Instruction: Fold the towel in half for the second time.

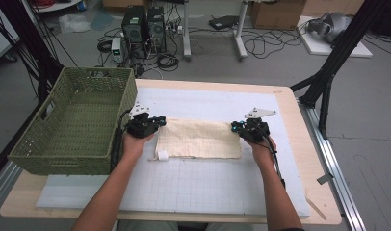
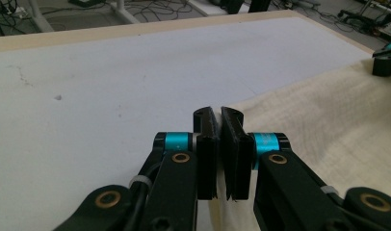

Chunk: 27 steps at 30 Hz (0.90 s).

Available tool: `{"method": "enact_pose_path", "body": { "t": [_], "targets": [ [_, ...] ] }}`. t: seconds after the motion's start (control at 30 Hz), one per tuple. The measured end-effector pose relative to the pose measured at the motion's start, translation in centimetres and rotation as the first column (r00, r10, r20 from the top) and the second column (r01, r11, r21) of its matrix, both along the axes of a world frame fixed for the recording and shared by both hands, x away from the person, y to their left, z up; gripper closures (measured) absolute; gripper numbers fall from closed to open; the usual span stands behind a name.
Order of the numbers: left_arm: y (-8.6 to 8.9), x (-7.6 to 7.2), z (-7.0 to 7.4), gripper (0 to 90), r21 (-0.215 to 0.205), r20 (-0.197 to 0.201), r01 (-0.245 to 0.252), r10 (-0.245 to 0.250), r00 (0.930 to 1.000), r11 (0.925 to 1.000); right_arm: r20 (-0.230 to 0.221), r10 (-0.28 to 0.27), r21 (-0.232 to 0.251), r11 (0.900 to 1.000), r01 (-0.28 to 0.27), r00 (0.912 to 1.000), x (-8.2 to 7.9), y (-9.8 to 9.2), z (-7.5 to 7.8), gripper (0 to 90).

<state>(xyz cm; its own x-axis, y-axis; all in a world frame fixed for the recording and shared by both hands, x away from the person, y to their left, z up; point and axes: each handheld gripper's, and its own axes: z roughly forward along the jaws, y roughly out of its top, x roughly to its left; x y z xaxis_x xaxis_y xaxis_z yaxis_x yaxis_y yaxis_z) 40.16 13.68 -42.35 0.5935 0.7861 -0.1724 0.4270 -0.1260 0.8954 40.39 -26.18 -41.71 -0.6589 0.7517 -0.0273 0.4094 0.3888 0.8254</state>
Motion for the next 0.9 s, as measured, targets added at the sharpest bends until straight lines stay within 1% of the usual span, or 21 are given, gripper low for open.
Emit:
{"method": "enact_pose_path", "body": {
  "t": [0.03, 0.1, 0.17, 0.2, 0.3, 0.47, 0.53, 0.63, 0.73, 0.77, 0.9],
  "targets": [
    [0.0, -0.2, -0.1, 84.6, -0.004, 0.005, 0.000, 0.000, 1.0000, 1.0000, 0.010, 0.007, -0.001, 1.000, -0.007, 0.9999, -0.1, 0.1, 0.2, 83.8],
    [0.0, -0.6, -0.1, 84.6, -0.005, 0.003, 0.005, -0.005, 1.0000, 1.0000, 0.014, 0.017, -0.005, 1.000, -0.017, 0.9998, -0.4, 0.2, 0.4, 83.8],
    [0.0, -0.8, -0.1, 84.6, 0.004, -0.013, 0.016, -0.016, 0.9998, 0.9999, 0.011, 0.019, -0.008, 1.000, -0.019, 0.9998, -0.6, 0.3, 0.5, 83.8],
    [-0.1, -1.0, 0.0, 84.6, 0.006, -0.013, 0.021, -0.021, 0.9997, 0.9998, 0.008, 0.019, -0.005, 1.000, -0.019, 0.9998, -0.7, 0.3, 0.6, 83.8],
    [-0.1, -1.4, 0.5, 84.5, 0.005, 0.004, 0.030, -0.030, 0.9995, 0.9995, 0.011, 0.034, -0.011, 0.999, -0.033, 0.9994, -1.0, 0.4, 0.8, 83.8],
    [-0.2, -2.0, 1.0, 84.5, 0.015, 0.011, 0.038, -0.038, 0.9992, 0.9992, 0.021, 0.057, -0.026, 0.998, -0.056, 0.9981, -1.6, 0.5, 1.3, 83.6],
    [-0.1, -2.4, 0.9, 84.5, 0.013, 0.031, 0.032, -0.033, 0.9990, 0.9994, 0.024, 0.063, -0.032, 0.998, -0.062, 0.9978, -1.8, 0.5, 1.4, 83.6],
    [0.0, -2.8, 0.5, 84.5, 0.014, 0.029, 0.030, -0.031, 0.9991, 0.9994, 0.024, 0.062, -0.037, 0.997, -0.061, 0.9978, -2.0, 0.4, 1.6, 83.6],
    [0.2, -3.3, 0.1, 84.5, 0.012, 0.026, 0.028, -0.028, 0.9993, 0.9995, 0.024, 0.066, -0.042, 0.997, -0.065, 0.9975, -2.2, 0.4, 1.5, 83.6],
    [0.2, -3.4, -0.1, 84.5, 0.013, 0.023, 0.027, -0.027, 0.9994, 0.9996, 0.035, 0.066, -0.047, 0.997, -0.065, 0.9972, -2.3, 0.4, 1.4, 83.6],
    [0.2, -3.6, -0.4, 84.5, 0.012, 0.016, 0.031, -0.031, 0.9994, 0.9995, 0.022, 0.067, -0.050, 0.997, -0.066, 0.9975, -2.9, 0.1, 0.2, 83.6]
  ]
}}
